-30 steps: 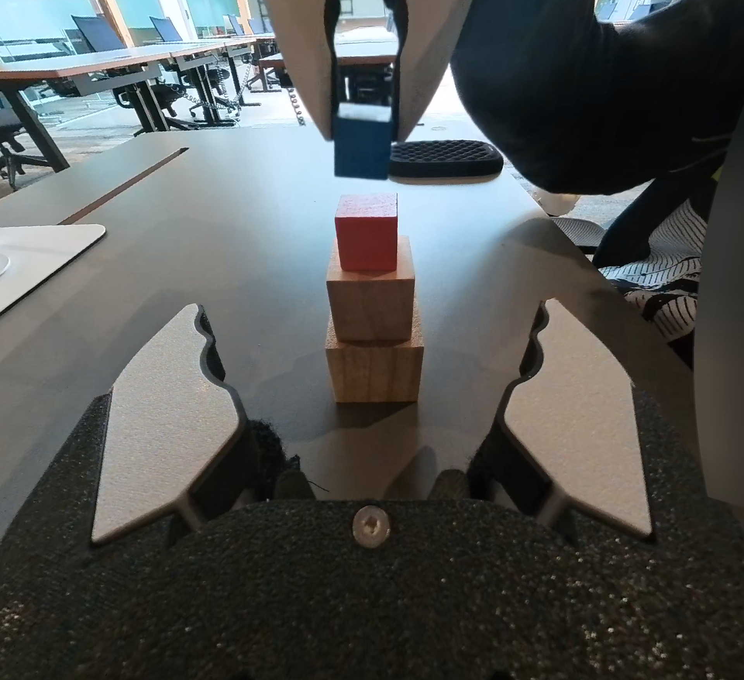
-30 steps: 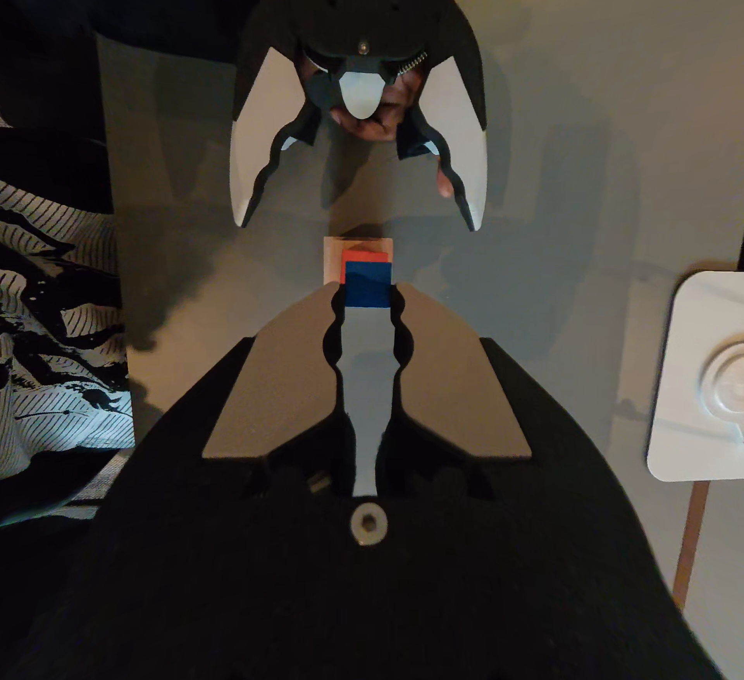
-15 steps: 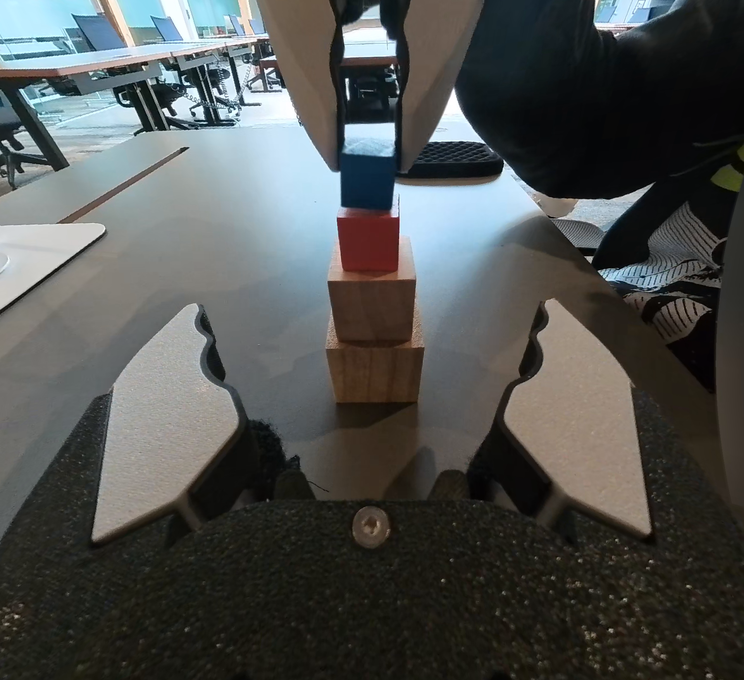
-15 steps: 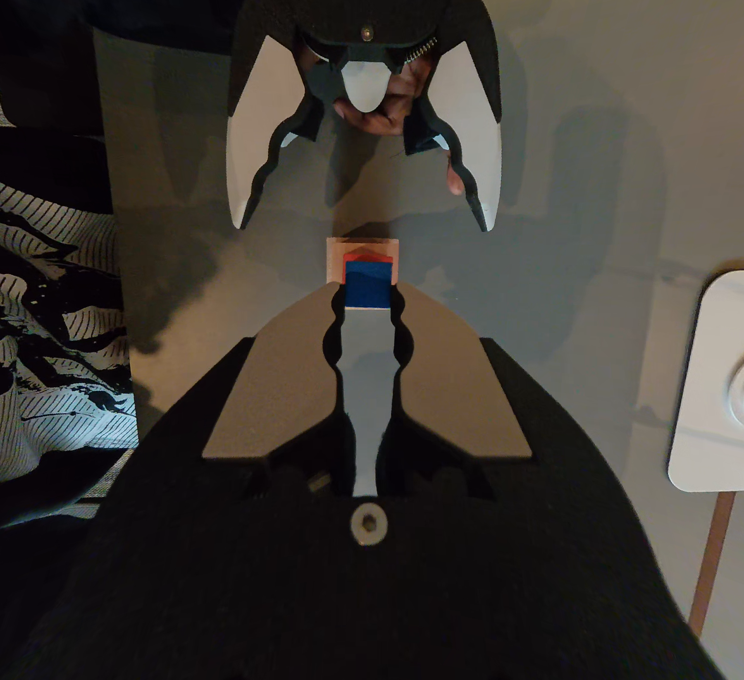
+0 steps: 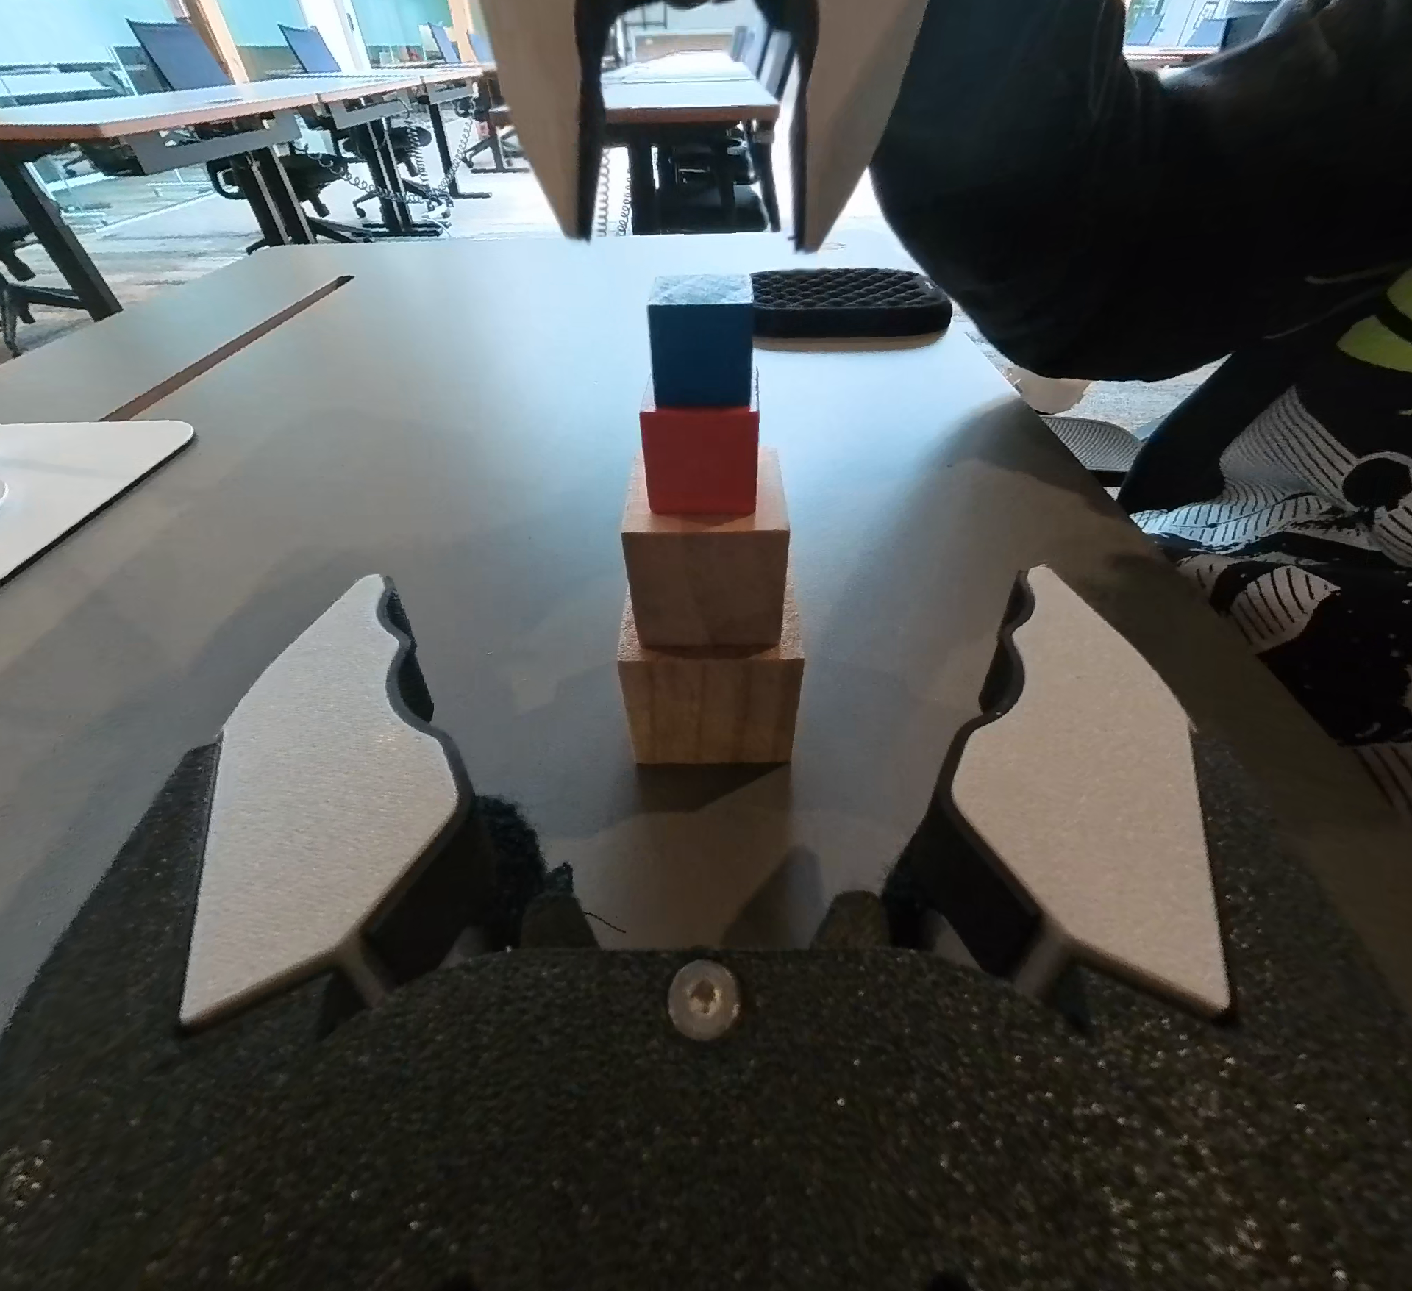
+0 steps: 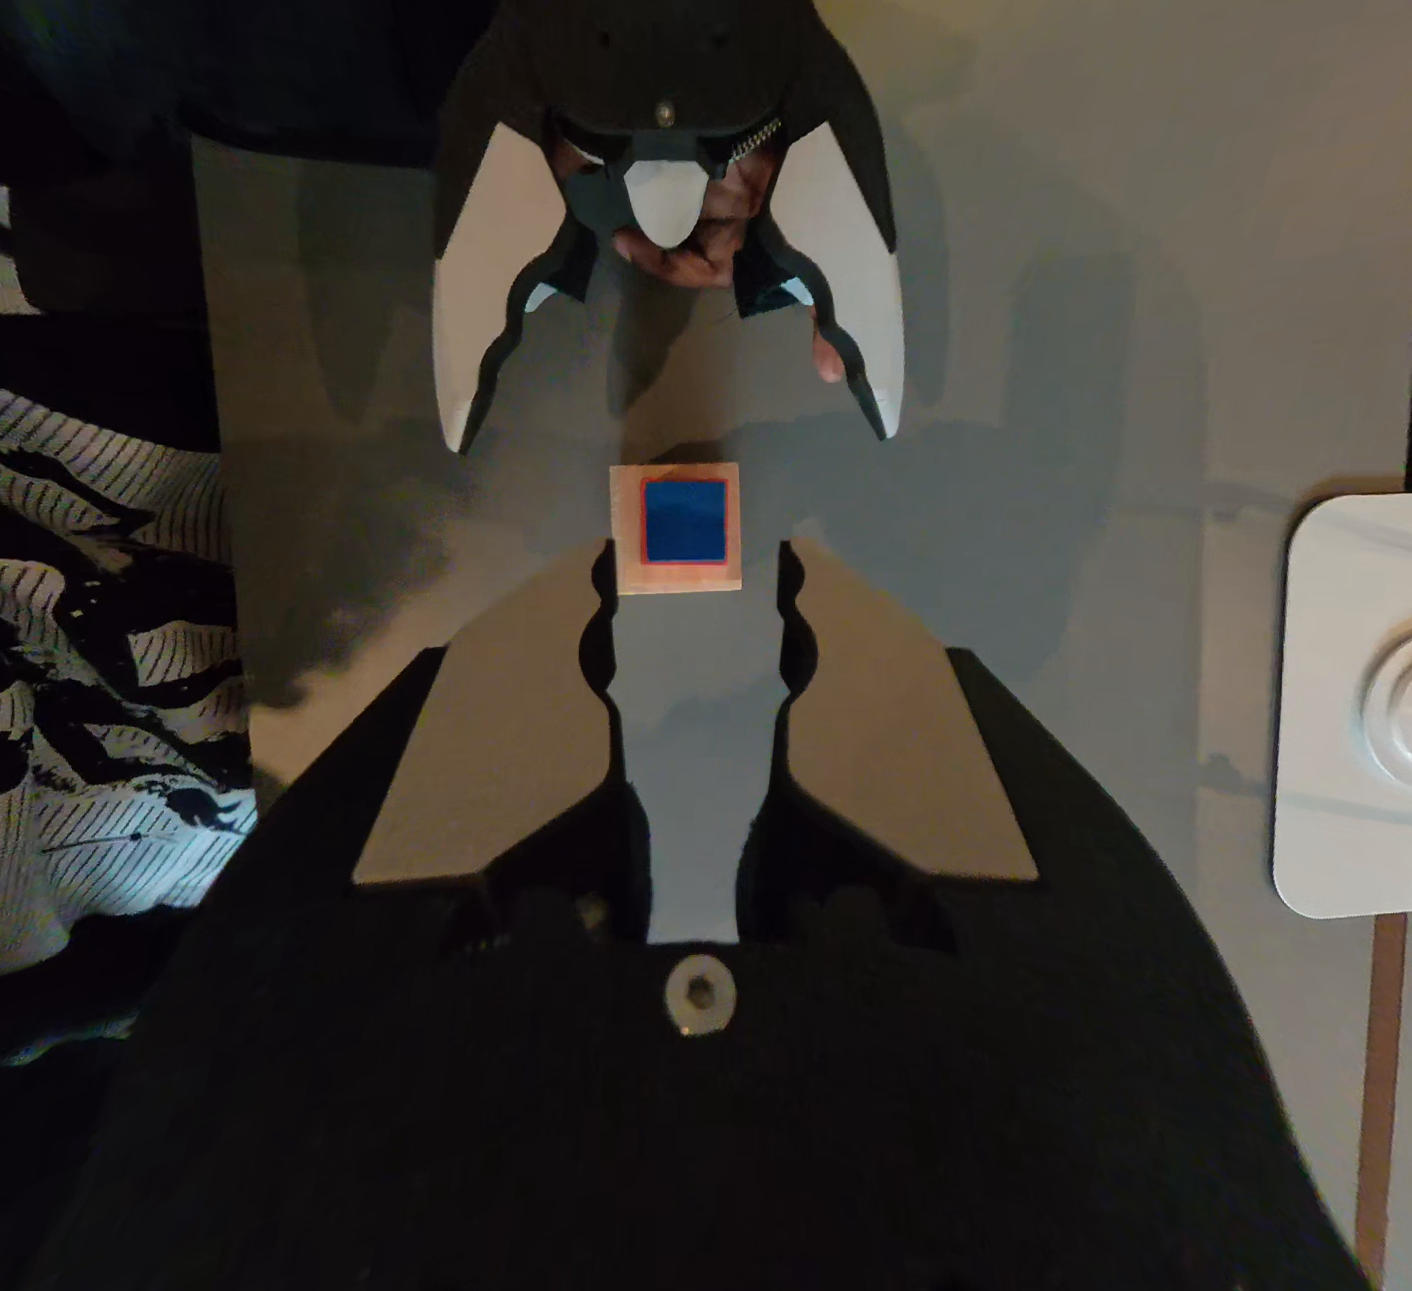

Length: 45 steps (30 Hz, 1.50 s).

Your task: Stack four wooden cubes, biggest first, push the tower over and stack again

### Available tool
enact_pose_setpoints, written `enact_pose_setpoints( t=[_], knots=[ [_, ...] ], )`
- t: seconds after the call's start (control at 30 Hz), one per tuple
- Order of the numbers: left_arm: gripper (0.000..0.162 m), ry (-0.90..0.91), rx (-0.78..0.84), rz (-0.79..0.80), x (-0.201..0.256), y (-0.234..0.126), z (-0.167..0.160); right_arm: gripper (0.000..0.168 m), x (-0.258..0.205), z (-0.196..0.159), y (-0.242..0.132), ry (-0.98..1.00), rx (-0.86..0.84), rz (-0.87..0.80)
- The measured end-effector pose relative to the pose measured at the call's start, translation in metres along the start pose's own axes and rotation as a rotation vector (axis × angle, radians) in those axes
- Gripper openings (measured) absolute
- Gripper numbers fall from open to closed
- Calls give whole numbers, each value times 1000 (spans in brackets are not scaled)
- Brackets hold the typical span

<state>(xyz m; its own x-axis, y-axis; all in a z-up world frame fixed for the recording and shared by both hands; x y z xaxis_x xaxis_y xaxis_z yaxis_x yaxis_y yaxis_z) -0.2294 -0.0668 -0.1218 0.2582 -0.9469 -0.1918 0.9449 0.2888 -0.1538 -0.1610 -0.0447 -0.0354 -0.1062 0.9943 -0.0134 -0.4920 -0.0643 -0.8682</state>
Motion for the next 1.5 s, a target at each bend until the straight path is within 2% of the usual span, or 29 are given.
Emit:
enact_pose_setpoints(
  t=[0.13, 0.27, 0.5, 0.73, 0.9, 1.07, 1.23, 1.5],
  knots=[
    [139, -1, 4, 3, 0, 0, 0, 59, -5, -9, -19, -47, 160, -8],
    [139, -4, 11, 8, -1, -1, 1, 73, -9, -33, -44, -81, 351, -17],
    [139, -9, 14, 21, -2, -2, 1, 96, -6, -117, -79, 4, 538, -102],
    [139, -14, 9, 26, -3, -1, 0, 102, -6, -207, -80, 147, 677, -143],
    [138, -11, 10, 31, -3, -1, 0, 101, 1, -246, -81, 214, 819, -173],
    [137, -13, 11, 34, -3, -1, 0, 102, 6, -269, -76, 242, 902, -191],
    [136, -15, 12, 36, -4, -2, 0, 100, 4, -274, -82, 228, 996, -198],
    [139, -47, 50, 32, -3, -5, 4, 103, 5, -276, -80, 231, 989, -216]
  ],
)
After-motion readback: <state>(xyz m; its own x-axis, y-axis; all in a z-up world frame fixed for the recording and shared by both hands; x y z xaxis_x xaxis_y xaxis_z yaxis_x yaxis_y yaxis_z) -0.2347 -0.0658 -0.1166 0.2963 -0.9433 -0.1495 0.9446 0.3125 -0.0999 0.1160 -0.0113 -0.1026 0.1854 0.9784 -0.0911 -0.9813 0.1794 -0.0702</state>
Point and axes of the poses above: each gripper's, where its closed fingertips meet, y out along the fingers, z out of its top, x = y × z across the jaws, the point moved 4 cm from there along -y, back along the fingers, and after that the axes turned 10 degrees about y, right-handed, at the moved point
